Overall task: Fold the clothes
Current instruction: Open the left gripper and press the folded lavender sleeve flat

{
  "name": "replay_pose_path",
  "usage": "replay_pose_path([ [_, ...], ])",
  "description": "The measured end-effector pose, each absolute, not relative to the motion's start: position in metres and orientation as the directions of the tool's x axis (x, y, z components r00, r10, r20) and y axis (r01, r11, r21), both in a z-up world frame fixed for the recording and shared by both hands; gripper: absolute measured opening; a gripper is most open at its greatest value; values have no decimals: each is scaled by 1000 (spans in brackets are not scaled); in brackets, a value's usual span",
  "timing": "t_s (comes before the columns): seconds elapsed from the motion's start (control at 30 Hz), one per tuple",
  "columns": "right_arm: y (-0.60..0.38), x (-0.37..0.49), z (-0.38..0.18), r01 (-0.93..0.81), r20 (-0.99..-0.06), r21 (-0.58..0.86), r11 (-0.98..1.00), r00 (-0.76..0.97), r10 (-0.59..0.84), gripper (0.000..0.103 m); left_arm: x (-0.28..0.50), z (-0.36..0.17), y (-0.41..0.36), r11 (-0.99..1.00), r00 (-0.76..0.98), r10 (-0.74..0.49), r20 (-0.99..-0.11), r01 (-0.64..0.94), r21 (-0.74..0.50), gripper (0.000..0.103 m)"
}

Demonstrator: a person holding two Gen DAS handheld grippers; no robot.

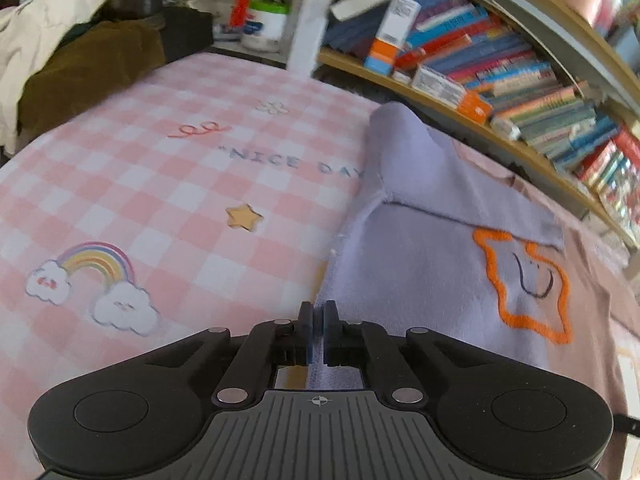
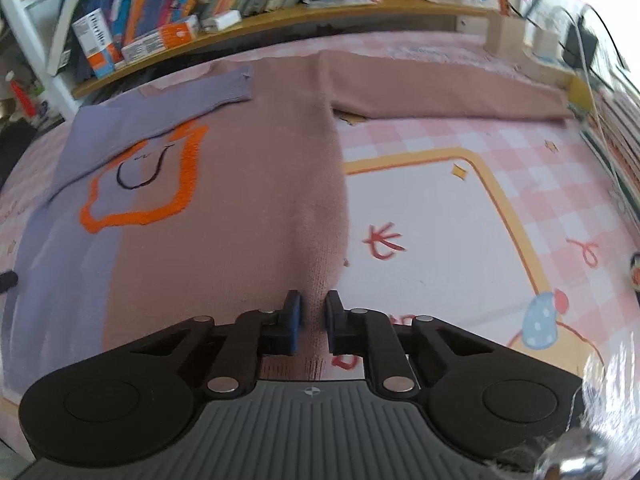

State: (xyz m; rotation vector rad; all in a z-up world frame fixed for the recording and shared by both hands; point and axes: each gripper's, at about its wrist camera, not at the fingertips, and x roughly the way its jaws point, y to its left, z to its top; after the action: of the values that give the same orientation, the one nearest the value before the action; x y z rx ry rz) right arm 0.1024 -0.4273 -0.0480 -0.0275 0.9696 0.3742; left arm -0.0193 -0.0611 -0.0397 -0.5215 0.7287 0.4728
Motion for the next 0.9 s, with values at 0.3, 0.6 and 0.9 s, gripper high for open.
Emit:
replay_pose_path([
  [0.3,-385,95,-50,-427,-792,131,895,498,354,11,-20,-34,-26,782,643,288,-710,-585,-213,3],
  [0.6,-379,92,-50,-396,-788,132,909,514,339,12,-20,-43,-24,808,633,275,-724,-560,-183,7],
  [0.9,-386,74,-29,-335,-742,166,927,577,341,34,-36,-11,-40,843,692,305,-654,-516,-152,25],
])
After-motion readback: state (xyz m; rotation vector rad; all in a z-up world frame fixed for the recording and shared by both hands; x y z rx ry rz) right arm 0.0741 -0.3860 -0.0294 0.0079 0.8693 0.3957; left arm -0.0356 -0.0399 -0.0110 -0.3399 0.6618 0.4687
